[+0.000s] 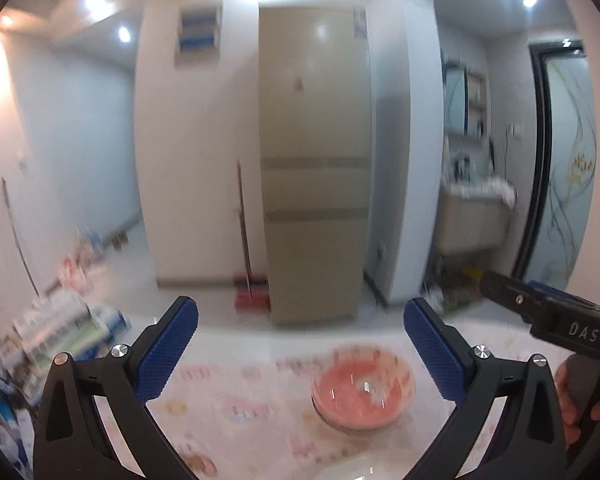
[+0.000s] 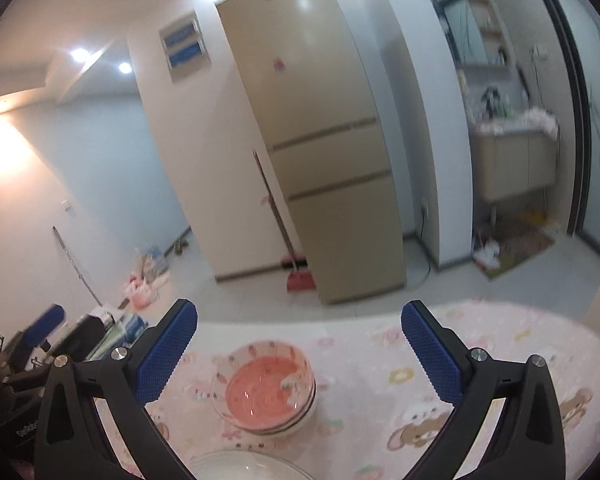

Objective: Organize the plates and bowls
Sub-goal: 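Lower both tools to the pink bowl stack rim and close, then lift the pink bowl stack with both tools and carry it over the plates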

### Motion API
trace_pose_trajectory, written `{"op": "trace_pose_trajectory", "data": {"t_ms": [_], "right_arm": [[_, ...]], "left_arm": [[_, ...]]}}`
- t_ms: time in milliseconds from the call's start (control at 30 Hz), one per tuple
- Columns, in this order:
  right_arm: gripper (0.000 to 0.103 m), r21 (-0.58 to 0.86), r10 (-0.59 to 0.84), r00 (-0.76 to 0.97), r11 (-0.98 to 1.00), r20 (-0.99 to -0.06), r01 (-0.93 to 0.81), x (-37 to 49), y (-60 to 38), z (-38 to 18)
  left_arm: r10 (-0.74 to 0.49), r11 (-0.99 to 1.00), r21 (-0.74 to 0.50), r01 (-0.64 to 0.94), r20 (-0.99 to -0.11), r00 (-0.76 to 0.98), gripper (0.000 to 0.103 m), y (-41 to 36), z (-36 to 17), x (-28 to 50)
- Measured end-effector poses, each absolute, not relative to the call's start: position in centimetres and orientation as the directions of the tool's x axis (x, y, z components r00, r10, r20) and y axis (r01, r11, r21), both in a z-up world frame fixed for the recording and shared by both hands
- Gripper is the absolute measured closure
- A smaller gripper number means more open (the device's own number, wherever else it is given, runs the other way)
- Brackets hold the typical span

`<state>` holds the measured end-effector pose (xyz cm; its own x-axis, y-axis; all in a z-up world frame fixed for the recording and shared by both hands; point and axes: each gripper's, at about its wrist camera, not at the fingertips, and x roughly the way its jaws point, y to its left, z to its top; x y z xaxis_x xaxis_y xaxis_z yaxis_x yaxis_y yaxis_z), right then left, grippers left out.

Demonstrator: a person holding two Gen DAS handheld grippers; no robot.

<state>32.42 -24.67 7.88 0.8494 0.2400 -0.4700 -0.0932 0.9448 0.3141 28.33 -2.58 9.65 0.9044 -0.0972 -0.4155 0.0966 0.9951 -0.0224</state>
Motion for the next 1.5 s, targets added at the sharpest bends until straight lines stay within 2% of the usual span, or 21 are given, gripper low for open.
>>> {"op": "trace_pose_trajectory", "data": {"t_ms": [67, 167, 300, 467, 500, 567, 733, 767, 800, 867, 967, 1100, 1267, 1367, 1500], "right_arm": [[0.000, 0.349, 0.284, 0.805, 0.931, -0.522, -0.102, 33.9, -24.5, 5.9], [0.000, 0.376, 0.322, 0.750, 0.921, -0.578, -0.105, 35.3, -24.0, 3.4], [0.001, 0.434, 0.373, 0.687, 0.896, -0.624, -0.093, 36.7, -24.0, 0.6], [0.009, 0.467, 0.392, 0.633, 0.882, -0.667, -0.054, 38.2, -23.9, -2.5], [0.013, 0.476, 0.401, 0.622, 0.878, -0.673, -0.052, 38.4, -23.9, -3.1], [0.018, 0.499, 0.426, 0.593, 0.865, -0.683, -0.047, 38.8, -23.8, -4.2], [0.034, 0.554, 0.501, 0.517, 0.830, -0.694, -0.061, 39.6, -22.8, -6.4], [0.042, 0.558, 0.505, 0.502, 0.828, -0.702, -0.052, 39.6, -22.6, -6.9], [0.055, 0.565, 0.508, 0.489, 0.824, -0.709, -0.038, 39.7, -22.6, -7.4], [0.059, 0.580, 0.511, 0.480, 0.815, -0.713, -0.006, 39.6, -22.7, -8.0], [0.059, 0.597, 0.528, 0.473, 0.802, -0.706, -0.004, 39.9, -22.9, -8.2], [0.059, 0.614, 0.541, 0.471, 0.789, -0.697, 0.003, 40.0, -23.2, -8.6], [0.052, 0.664, 0.592, 0.442, 0.748, -0.674, 0.012, 40.7, -23.7, -9.5], [0.052, 0.715, 0.633, 0.429, 0.697, -0.644, 0.046, 41.0, -24.1, -10.4], [0.051, 0.710, 0.633, 0.422, 0.703, -0.648, 0.035, 41.3, -23.7, -10.6]], "left_arm": [[-0.160, 0.987, -0.104, 0.123, -0.533, 0.831, 0.000, -2.2, 7.7, 30.7], [-0.178, 0.982, -0.157, 0.102, -0.615, 0.768, 0.000, -2.1, 4.9, 32.7], [-0.182, 0.982, -0.161, 0.098, -0.669, 0.720, 0.000, -2.5, 2.6, 34.1], [-0.223, 0.971, -0.221, 0.087, -0.719, 0.658, 0.002, -1.7, 0.2, 35.5], [-0.239, 0.967, -0.235, 0.094, -0.722, 0.649, 0.005, -1.4, -0.3, 35.8], [-0.267, 0.959, -0.266, 0.096, -0.735, 0.624, 0.021, -1.4, -1.1, 36.5], [-0.334, 0.935, -0.343, 0.092, -0.760, 0.558, 0.034, -1.3, -3.1, 37.4], [-0.337, 0.934, -0.343, 0.097, -0.760, 0.555, 0.037, -1.4, -3.2, 37.4], [-0.346, 0.932, -0.346, 0.109, -0.756, 0.555, 0.040, -1.3, -3.2, 37.4], [-0.380, 0.920, -0.368, 0.137, -0.747, 0.546, 0.055, -1.4, -3.6, 37.4], [-0.450, 0.884, -0.447, 0.137, -0.732, 0.512, 0.059, -1.1, -4.3, 37.7], [-0.471, 0.871, -0.473, 0.133, -0.726, 0.502, 0.058, -0.5, -4.3, 37.7], [-0.503, 0.843, -0.532, 0.084, -0.721, 0.477, 0.057, 0.1, -4.8, 37.8], [-0.554, 0.803, -0.593, 0.056, -0.709, 0.437, 0.052, 0.5, -6.0, 38.4], [-0.588, 0.769, -0.640, 0.013, -0.699, 0.407, 0.051, 0.5, -7.1, 38.7]]}}
